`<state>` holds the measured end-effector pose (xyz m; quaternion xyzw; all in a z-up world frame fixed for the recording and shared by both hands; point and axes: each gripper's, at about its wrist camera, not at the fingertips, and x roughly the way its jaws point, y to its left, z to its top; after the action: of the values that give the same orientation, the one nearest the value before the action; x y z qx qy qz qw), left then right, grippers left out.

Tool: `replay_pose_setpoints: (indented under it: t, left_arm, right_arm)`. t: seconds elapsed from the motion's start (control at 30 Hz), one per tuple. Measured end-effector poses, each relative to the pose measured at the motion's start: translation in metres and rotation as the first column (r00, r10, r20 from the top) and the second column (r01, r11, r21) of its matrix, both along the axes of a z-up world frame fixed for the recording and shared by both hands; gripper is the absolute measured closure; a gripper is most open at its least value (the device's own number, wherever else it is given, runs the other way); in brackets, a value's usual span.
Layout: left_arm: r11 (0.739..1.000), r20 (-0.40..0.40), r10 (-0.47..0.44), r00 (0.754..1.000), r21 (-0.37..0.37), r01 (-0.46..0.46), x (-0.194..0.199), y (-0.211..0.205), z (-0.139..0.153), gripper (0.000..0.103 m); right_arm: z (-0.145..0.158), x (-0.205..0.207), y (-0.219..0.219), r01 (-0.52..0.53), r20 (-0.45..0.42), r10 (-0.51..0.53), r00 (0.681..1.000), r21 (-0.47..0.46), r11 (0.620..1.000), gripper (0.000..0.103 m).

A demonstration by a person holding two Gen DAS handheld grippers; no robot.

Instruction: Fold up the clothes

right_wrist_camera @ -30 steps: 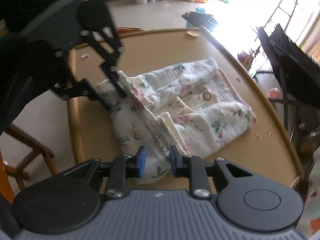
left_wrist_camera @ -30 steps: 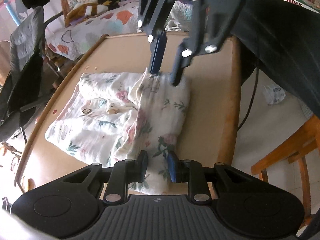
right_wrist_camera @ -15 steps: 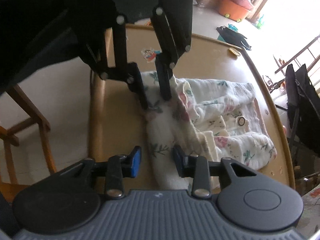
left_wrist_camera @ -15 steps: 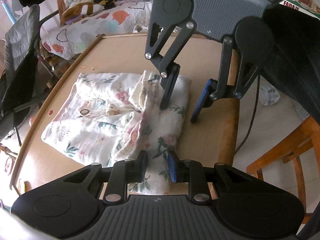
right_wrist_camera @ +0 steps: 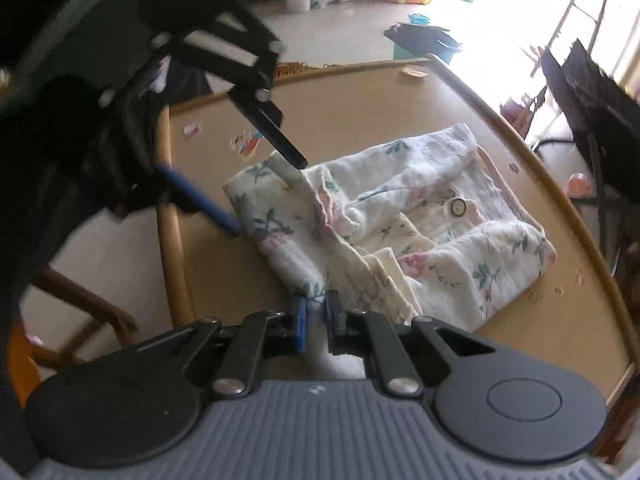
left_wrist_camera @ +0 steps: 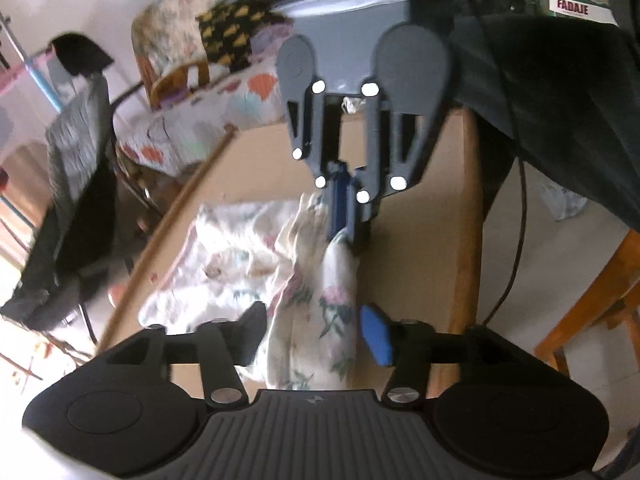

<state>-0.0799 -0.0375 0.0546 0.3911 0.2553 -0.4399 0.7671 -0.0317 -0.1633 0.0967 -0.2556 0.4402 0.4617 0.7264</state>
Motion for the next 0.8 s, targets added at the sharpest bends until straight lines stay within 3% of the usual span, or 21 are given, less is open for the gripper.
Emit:
replay_pose_setpoints:
  t: [0.23,0.4,0.43,0.53,0.57,0.7,0.8]
  left_arm:
    - [0.998,0.078,-0.037,0.996,0.048,0.033,-0.008,-0.015,-0.008,0.045]
    - [0.990,0.099,-0.040,0.994,0.140,0.026,0.003,-0.026,-0.021,0.051]
    - [0.989,0.100,-0.034,0.994,0.150,0.018,0.005,-0.027,-0.023,0.056]
    - [0.990,0.055,-0.006,0.998,0.141,-0.002,0.014,-0.030,-0.019,0.083]
    - [0.992,0.030,0.005,1.000,0.125,-0.009,0.018,-0.030,-0.016,0.087]
    - [0.994,-0.034,0.028,0.999,0.103,-0.024,0.026,-0.026,-0.012,0.091]
    - [0.996,-0.088,0.051,0.995,0.077,-0.044,0.031,-0.021,-0.008,0.091]
  right_arm:
    - [0.012,0.015,-0.009,0.065,-0.086,-0.060,0.994,0.058,0.996,0.093]
    - [0.015,0.021,-0.011,0.064,-0.115,-0.056,0.992,0.068,0.996,0.093]
    - [0.016,0.021,-0.011,0.061,-0.117,-0.052,0.992,0.067,0.996,0.093]
    - [0.017,0.020,-0.012,0.049,-0.114,-0.041,0.993,0.067,0.997,0.093]
    - [0.016,0.021,-0.012,0.045,-0.108,-0.038,0.993,0.061,0.997,0.093]
    - [0.015,0.015,-0.010,0.011,-0.056,-0.009,0.998,0.044,0.999,0.091]
    - [0.018,-0.003,-0.006,-0.057,0.059,0.057,0.997,0.002,0.998,0.085]
